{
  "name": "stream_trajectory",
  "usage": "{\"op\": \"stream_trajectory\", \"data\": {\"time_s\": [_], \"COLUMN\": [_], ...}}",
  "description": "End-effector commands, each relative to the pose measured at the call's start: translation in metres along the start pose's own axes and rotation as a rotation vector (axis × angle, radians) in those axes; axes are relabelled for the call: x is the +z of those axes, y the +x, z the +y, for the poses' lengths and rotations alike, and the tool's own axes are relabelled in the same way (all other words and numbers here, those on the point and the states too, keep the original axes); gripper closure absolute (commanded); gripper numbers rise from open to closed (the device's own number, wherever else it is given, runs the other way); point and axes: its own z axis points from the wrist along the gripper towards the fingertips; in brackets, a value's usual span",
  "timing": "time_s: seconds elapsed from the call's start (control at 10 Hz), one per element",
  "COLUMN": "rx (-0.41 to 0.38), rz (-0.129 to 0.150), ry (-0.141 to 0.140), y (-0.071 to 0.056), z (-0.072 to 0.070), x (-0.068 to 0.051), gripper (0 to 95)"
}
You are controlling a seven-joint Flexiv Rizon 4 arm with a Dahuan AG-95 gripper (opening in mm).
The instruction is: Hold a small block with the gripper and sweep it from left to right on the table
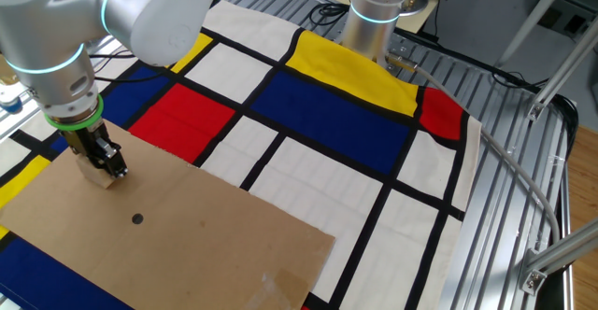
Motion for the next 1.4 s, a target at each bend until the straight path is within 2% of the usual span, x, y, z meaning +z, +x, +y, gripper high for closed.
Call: {"op": "stream_trajectory", "data": {"time_s": [0.1, 0.7, 1.4], "rx": [0.000, -0.007, -0.005], "rz": [0.000, -0.005, -0.007], "ry": [0.000, -0.006, 0.019], "y": [-0.0004, -0.0004, -0.0004], "z": [-0.0001, -0.0001, 0.0000], "x": [-0.0005, -0.0005, -0.0005], "gripper": [95.0, 95.0, 95.0]}}
